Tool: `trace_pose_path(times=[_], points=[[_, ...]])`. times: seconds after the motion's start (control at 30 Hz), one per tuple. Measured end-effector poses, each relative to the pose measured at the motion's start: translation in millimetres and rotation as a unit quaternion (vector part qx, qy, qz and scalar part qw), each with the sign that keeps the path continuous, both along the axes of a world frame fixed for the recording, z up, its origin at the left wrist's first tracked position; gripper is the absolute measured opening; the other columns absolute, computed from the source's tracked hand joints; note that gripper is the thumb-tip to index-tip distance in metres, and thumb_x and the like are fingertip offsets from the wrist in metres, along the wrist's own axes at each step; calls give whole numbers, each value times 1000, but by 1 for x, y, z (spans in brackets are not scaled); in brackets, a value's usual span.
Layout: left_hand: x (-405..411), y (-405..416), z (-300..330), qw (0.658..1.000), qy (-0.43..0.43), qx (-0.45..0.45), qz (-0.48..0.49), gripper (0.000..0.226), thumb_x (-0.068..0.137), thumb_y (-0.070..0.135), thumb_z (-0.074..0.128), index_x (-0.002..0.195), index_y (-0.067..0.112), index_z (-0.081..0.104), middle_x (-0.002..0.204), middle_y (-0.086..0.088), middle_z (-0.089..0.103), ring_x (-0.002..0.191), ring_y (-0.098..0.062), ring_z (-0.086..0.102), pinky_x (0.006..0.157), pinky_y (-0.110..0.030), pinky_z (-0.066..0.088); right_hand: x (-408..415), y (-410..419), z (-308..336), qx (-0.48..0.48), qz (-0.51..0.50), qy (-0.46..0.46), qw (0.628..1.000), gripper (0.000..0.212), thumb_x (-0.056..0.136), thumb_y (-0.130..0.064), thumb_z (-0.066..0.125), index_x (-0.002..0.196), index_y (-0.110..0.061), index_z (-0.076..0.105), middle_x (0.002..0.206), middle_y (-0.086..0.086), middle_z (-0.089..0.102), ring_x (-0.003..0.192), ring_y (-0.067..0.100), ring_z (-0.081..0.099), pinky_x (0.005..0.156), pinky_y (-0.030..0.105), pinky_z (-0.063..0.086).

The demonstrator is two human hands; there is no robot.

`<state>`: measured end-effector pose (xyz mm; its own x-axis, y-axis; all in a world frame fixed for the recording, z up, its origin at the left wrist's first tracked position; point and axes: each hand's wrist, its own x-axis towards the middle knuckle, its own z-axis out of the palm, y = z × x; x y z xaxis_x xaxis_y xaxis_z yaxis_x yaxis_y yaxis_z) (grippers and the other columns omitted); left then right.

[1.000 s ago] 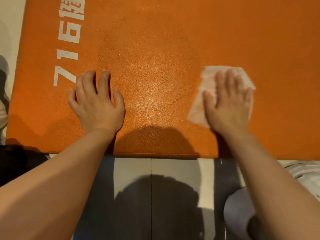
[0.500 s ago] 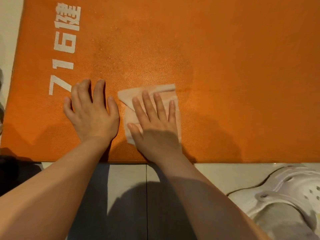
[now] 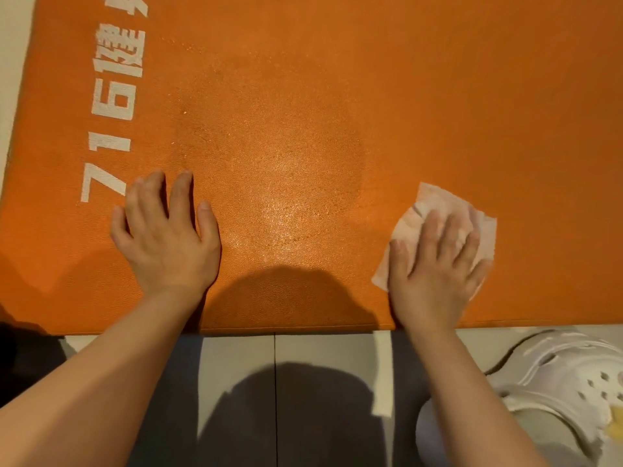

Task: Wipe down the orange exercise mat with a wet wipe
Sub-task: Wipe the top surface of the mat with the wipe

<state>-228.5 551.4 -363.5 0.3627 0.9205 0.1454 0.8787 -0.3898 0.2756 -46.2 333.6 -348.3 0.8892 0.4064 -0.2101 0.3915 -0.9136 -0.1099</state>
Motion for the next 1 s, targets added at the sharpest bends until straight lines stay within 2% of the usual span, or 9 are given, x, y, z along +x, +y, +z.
trace_pose_path(times=[0.07,0.13,0.3,0.37,0.5,0.63,0.73,0.83,1.0], points=[[0,-1,1,1000,-1,3,-1,47,99,38,38,142,22,47,150,-10,40,145,-30,27,115,-53,15,-18,17,0,-20,45,21,999,73,89,-67,3,155,-36,-2,161,-8,-16,149,36,-13,114,59,-16],[0,-1,1,1000,2,8,-4,47,99,37,39,142,21,48,150,-11,41,144,-31,28,115,-53,16,-31,38,-3,-23,77,20,997,73,89,-66,2,155,-35,-4,158,-9,-20,148,36,-16,114,57,-17],[3,0,6,1000,11,-9,5,48,98,37,39,141,19,49,150,-13,41,144,-32,29,115,-54,17,-55,89,-6,38,272,16,961,63,100,-59,18,156,-30,17,163,-1,11,150,36,3,117,60,-5],[4,1,7,1000,15,-12,6,48,97,37,39,141,20,49,150,-13,40,144,-32,28,114,-54,17,-44,96,-10,53,336,12,940,63,98,-60,24,154,-31,23,163,-3,12,150,32,8,117,60,-1],[5,0,10,999,24,-28,6,50,96,38,39,142,19,47,151,-13,38,145,-30,25,115,-54,15,18,90,-14,26,262,-13,965,71,93,-67,19,154,-32,25,163,-2,13,151,27,9,117,58,1],[6,-3,12,999,18,-39,11,52,94,37,39,142,18,48,151,-12,38,145,-30,26,115,-53,15,110,61,-8,-9,47,-5,999,74,93,-66,12,157,-30,16,165,0,5,151,30,1,117,61,-2],[8,-4,11,999,23,-33,17,53,94,38,37,142,17,47,151,-14,38,144,-31,27,114,-55,16,146,55,-1,2,-75,11,997,72,97,-66,16,158,-27,9,165,0,-4,151,30,-9,115,64,-6],[6,-3,10,998,36,-41,17,54,94,39,37,142,16,46,151,-15,36,144,-32,25,114,-56,17,136,80,-4,9,-67,8,998,74,97,-65,18,158,-24,6,165,2,-7,150,33,-12,114,65,-7],[6,0,10,999,48,-20,17,54,94,39,37,140,14,47,148,-17,38,142,-35,28,112,-58,19,67,164,-12,4,155,-15,988,77,91,-64,6,157,-25,11,165,4,2,150,37,0,115,63,-7]])
